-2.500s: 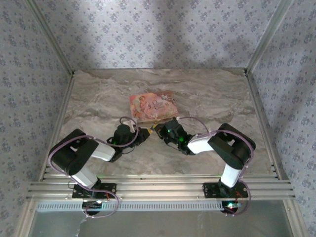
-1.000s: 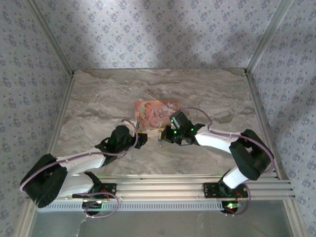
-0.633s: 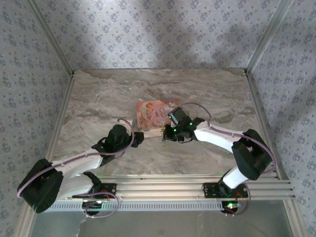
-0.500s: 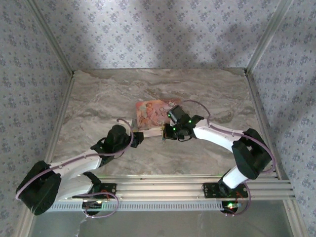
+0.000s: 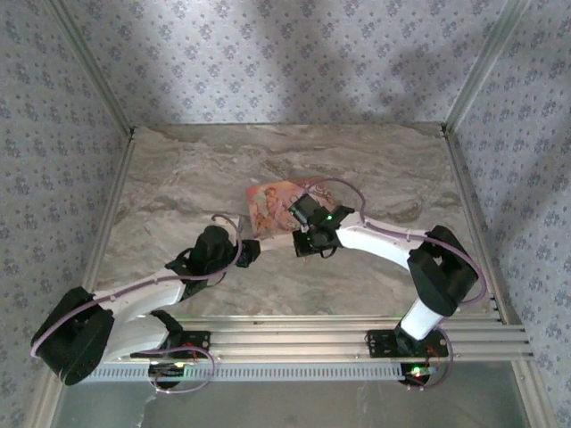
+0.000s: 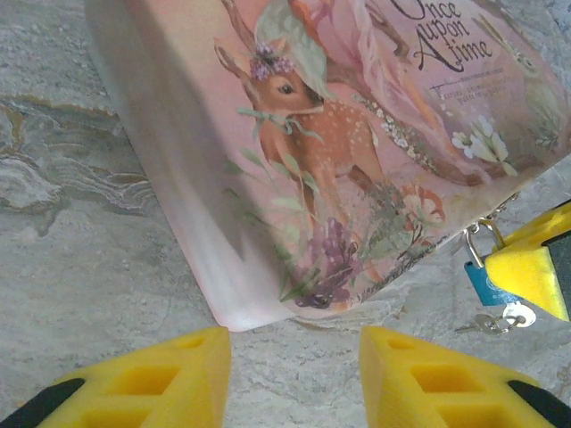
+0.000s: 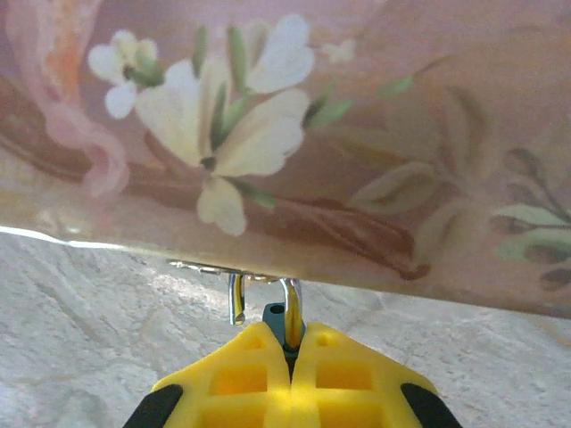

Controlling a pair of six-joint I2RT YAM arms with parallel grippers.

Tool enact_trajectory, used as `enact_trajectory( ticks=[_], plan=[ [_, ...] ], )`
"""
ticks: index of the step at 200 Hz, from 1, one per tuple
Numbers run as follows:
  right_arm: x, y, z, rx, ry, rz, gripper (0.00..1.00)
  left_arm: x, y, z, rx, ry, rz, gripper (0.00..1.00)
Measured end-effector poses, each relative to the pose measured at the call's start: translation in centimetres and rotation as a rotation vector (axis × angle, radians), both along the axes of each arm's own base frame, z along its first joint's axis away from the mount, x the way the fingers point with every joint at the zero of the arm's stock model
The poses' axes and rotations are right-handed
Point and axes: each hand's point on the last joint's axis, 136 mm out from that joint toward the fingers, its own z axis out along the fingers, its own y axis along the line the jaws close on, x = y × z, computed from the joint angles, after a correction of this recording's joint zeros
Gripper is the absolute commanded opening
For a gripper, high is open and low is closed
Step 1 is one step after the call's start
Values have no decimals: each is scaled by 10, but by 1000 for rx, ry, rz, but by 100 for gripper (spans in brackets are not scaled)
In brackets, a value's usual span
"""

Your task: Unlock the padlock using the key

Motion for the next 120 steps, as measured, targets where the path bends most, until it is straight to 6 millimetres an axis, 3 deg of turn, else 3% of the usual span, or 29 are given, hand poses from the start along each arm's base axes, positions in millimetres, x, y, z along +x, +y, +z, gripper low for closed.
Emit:
enact_trajectory(
  ticks=[81, 120],
  plan=[
    [5, -11, 21, -279, -202, 139, 0, 2, -5, -14, -22, 58, 17, 42],
    [4, -18, 15, -166, -178, 51, 0, 3, -7, -13, -45, 66, 20, 42]
  ],
)
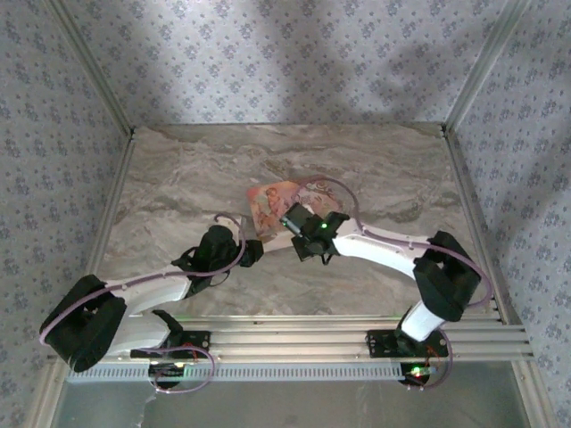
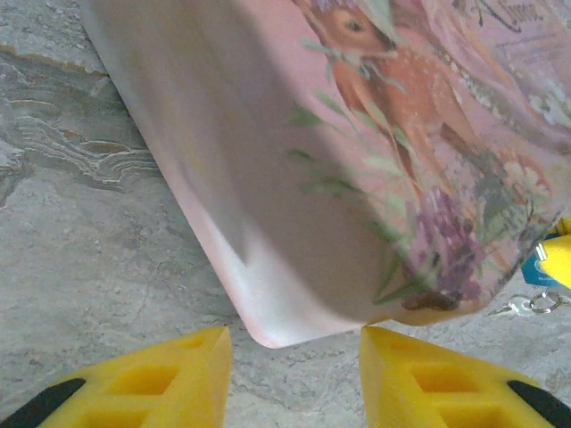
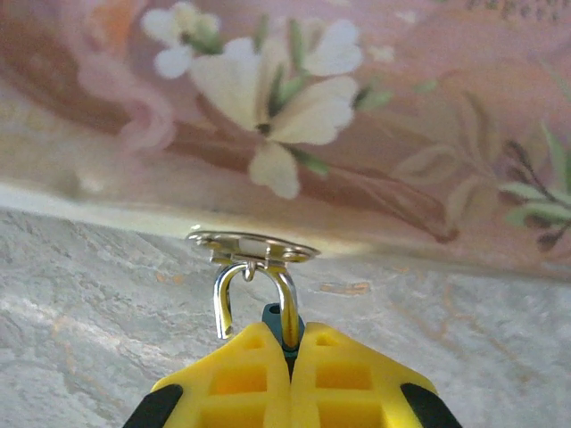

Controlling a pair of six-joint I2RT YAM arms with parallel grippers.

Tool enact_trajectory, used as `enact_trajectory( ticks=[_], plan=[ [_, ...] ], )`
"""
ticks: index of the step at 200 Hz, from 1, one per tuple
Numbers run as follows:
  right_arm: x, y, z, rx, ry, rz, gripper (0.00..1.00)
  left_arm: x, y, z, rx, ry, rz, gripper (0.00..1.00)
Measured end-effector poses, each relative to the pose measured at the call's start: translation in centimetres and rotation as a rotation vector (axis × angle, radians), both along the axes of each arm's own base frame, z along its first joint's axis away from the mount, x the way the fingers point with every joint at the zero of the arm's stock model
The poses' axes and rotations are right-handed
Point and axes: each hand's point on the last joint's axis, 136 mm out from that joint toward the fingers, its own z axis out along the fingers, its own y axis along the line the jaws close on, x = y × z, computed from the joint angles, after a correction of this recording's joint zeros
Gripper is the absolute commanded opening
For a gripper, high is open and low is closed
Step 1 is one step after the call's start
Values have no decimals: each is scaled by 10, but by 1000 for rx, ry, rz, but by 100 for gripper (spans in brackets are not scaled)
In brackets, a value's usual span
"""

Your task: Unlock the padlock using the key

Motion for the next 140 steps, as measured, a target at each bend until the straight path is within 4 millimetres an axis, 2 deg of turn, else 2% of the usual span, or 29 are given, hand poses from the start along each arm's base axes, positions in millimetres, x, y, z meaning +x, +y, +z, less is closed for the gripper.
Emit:
enact_trajectory(
  ticks=[42, 102, 140],
  plan=[
    [4, -27, -5, 229, 55, -211, 0, 0, 1, 17, -21, -36, 2, 42],
    [6, -31, -24, 456, 174, -367, 0, 13, -5, 61, -19, -115, -8, 43],
    [12, -33, -22, 573, 200, -475, 0, 14, -6, 65, -9, -123, -16, 43]
  ],
)
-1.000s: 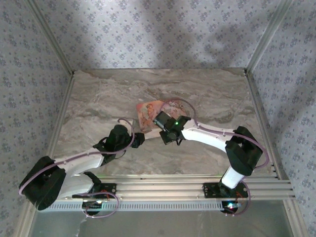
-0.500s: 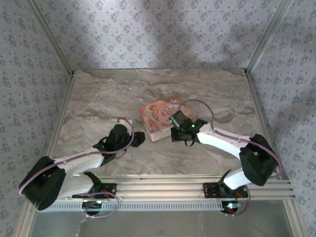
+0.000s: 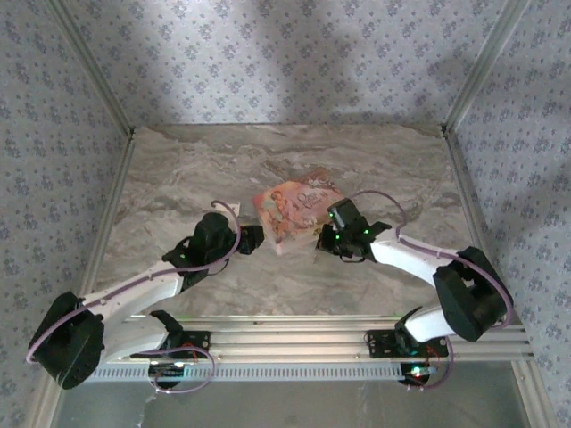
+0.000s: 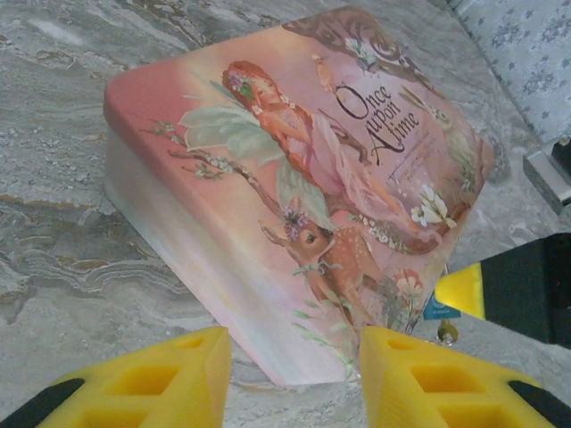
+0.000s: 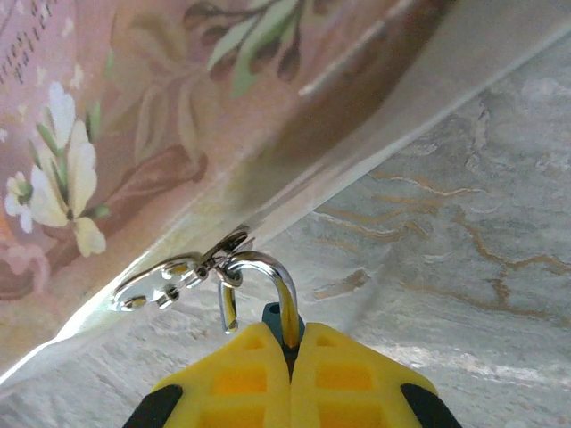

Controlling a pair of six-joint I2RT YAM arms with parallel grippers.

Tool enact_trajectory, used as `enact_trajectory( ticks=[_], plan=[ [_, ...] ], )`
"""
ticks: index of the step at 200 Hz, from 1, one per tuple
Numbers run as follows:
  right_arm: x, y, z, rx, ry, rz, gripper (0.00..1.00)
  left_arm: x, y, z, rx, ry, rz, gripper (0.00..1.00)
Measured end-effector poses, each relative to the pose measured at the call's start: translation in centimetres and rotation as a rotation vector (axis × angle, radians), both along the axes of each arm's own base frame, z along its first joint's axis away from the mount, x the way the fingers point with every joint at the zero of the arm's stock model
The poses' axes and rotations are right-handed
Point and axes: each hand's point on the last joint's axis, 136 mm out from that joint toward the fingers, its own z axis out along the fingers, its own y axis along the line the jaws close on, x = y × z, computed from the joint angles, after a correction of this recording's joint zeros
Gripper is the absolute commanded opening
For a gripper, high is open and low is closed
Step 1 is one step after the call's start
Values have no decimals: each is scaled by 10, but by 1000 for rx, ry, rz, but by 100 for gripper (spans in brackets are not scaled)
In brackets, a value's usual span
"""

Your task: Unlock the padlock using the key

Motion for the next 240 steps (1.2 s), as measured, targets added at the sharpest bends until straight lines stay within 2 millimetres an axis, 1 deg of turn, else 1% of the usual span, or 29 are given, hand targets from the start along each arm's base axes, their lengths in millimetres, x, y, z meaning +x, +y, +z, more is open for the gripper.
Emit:
enact_trajectory(
  ticks=[20, 52, 121, 147, 196, 214, 240],
  plan=[
    [4, 0, 0, 38, 8, -50, 0, 1, -1, 4, 5, -5, -4, 43],
    [6, -2, -6, 105, 27, -125, 0, 5, -4, 15, 0, -29, -10, 43],
    [11, 0, -6, 192, 42, -234, 0, 4, -4, 15, 2, -27, -13, 43],
    [15, -1, -1, 215, 35, -267, 0, 4, -4, 15, 2, -26, -14, 43],
    [23, -5, 18, 243, -9, -304, 0, 2, -3, 16, 4, -24, -14, 44],
    [24, -8, 18, 232, -17, -314, 0, 2, -3, 15, 5, -22, -14, 44],
    [24, -14, 13, 219, -11, -332, 0, 2, -3, 15, 5, -21, -14, 44]
  ],
)
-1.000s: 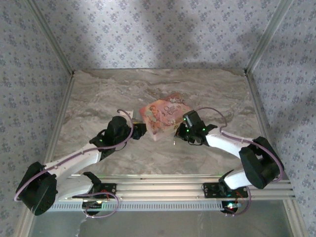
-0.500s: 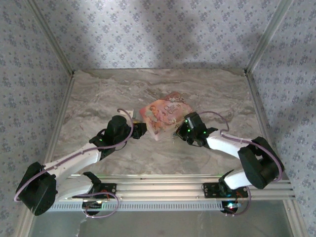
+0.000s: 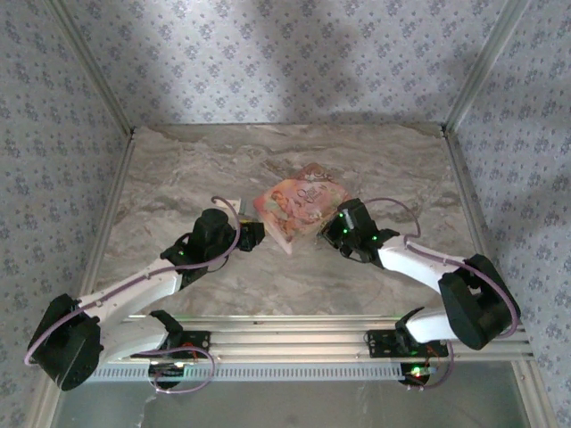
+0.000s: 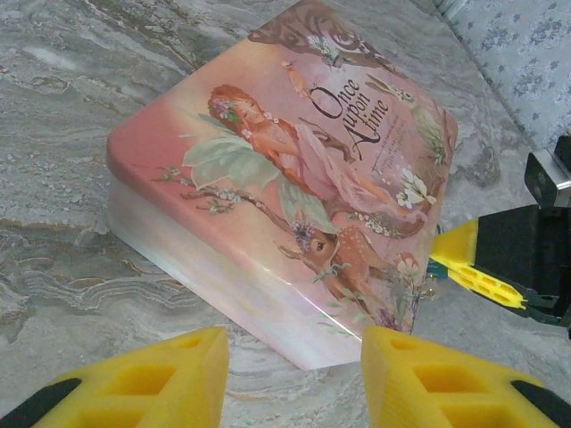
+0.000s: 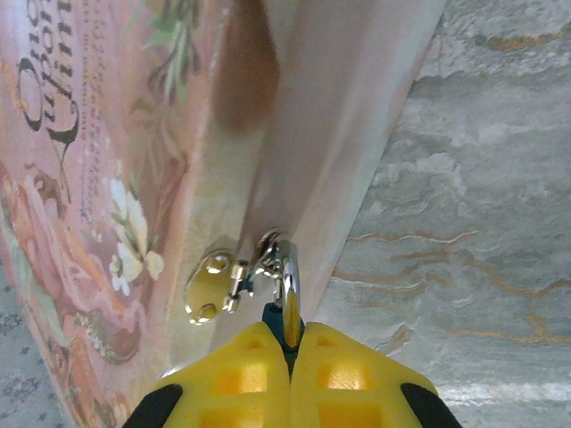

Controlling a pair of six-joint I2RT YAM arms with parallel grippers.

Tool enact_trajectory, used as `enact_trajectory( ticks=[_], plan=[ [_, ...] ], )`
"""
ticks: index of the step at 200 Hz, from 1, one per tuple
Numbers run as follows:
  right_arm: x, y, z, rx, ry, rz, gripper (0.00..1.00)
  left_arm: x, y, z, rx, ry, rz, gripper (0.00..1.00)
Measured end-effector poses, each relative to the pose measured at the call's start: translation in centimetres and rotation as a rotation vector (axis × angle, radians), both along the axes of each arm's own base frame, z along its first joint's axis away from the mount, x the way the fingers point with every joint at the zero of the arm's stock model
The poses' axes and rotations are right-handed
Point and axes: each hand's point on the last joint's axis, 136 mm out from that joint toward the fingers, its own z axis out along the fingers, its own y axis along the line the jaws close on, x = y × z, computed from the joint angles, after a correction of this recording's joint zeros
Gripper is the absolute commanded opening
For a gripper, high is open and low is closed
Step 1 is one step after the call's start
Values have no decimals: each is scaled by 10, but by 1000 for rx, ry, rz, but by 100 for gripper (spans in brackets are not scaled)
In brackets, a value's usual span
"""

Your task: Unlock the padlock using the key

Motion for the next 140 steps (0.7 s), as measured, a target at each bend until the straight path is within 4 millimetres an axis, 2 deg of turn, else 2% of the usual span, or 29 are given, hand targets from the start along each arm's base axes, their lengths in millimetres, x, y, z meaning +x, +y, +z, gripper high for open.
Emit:
enact_trajectory(
  ticks=[34, 90, 140],
  plan=[
    [-2, -6, -13, -18, 29, -11, 0, 0, 0, 0, 0, 0, 0, 44],
    [0, -17, -16, -45, 35, -19, 0, -5, 6, -1, 37, 1, -4, 48],
    [8, -40, -7, -61, 18, -40, 0, 1, 23, 37, 42, -84, 31, 51]
  ],
)
